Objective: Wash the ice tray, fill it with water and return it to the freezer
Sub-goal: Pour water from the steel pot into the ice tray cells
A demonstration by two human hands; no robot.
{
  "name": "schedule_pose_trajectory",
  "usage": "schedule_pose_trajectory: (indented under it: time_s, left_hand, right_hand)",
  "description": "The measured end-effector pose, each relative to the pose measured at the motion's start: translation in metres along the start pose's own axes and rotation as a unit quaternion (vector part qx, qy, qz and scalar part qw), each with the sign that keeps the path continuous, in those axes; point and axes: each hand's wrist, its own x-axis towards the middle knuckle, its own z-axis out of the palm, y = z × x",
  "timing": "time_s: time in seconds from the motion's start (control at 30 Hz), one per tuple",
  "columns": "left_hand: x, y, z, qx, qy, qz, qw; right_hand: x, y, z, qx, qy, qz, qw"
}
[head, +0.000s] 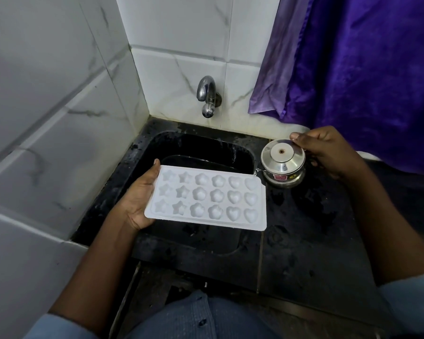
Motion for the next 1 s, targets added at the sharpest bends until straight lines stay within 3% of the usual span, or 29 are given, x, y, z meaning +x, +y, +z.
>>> schedule_pose_trajectory:
  time_s: [1.0]
  left_hand:
    - [0.000, -0.008, -0.003, 0.003, -0.015, -0.006, 1.000]
  right_hand:
    - [-0.005, -0.029, 0.012, -0.001, 0.007, -0.017, 1.000]
